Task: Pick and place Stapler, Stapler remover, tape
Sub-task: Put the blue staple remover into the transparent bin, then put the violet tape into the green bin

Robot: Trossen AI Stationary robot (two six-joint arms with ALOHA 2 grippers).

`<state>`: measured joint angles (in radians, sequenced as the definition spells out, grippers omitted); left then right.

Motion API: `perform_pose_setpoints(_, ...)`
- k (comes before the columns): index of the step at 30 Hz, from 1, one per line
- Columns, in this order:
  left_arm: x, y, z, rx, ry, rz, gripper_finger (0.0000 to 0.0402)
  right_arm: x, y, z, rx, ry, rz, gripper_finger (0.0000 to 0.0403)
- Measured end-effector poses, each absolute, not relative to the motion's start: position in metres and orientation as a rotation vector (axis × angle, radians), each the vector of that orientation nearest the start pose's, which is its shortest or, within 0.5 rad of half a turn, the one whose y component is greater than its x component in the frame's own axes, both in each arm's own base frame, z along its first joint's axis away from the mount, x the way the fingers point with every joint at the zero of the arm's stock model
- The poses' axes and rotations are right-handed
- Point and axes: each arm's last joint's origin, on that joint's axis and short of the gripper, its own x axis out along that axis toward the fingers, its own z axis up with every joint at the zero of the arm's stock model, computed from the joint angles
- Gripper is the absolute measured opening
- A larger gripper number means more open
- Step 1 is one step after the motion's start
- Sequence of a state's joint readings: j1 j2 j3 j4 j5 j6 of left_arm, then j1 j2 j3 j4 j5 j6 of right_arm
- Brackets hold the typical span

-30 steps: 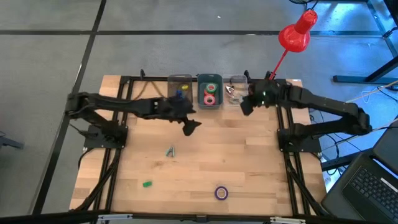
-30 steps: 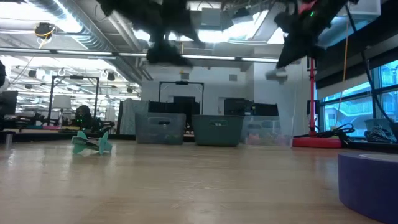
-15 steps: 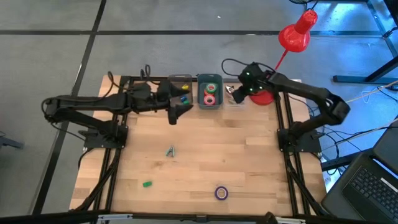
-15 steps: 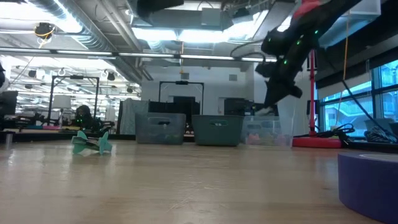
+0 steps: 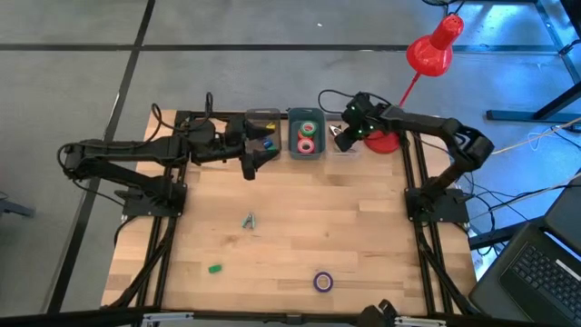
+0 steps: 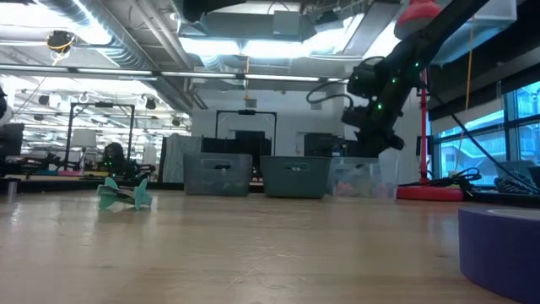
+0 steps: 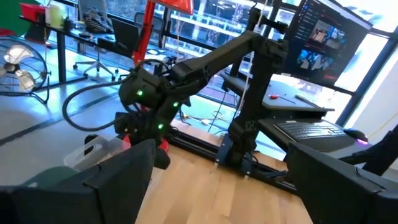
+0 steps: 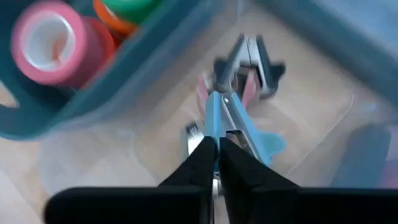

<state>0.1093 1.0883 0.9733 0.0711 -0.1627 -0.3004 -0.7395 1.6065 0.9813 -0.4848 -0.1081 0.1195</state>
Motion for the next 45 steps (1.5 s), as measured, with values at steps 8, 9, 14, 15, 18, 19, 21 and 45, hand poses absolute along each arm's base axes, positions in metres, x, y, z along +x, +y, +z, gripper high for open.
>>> perform_pose_setpoints(8, 0.242, 0.034, 0.365, -0.298, 0.001, 0.289, 0.0352, 0.224, -0.201, 0.218, 0.504, 0.847, -0.646, 0.0111)
perform_pose_setpoints(9, 0.242, 0.035, 0.365, -0.298, 0.001, 0.29, 0.0352, 0.223, -0.2, 0.22, 0.502, 0.841, -0.647, 0.0125)
perform_pose_setpoints(14, 0.242, 0.036, 0.365, -0.298, 0.001, 0.295, 0.0352, 0.22, -0.193, 0.235, 0.572, 0.765, -0.546, 0.0181)
perform_pose_setpoints(15, 0.242, 0.036, 0.364, -0.295, 0.001, 0.295, 0.0352, 0.22, -0.186, 0.244, 0.589, 0.725, -0.488, 0.0187)
perform_pose_setpoints(18, 0.242, 0.036, 0.364, -0.275, 0.008, 0.295, 0.0352, 0.22, -0.154, 0.272, 0.622, 0.645, -0.304, 0.0193)
perform_pose_setpoints(19, 0.242, 0.036, 0.364, -0.272, 0.009, 0.296, 0.0352, 0.218, -0.14, 0.28, 0.628, 0.645, -0.253, 0.0193)
perform_pose_setpoints(21, 0.242, 0.036, 0.364, -0.265, 0.009, 0.303, 0.0352, 0.214, -0.108, 0.293, 0.623, 0.67, -0.166, 0.0191)
perform_pose_setpoints(45, 0.238, 0.055, 0.362, -0.211, 0.024, 0.403, 0.0352, 0.244, 0.13, 0.249, 0.53, 1.015, 0.095, 0.0158)
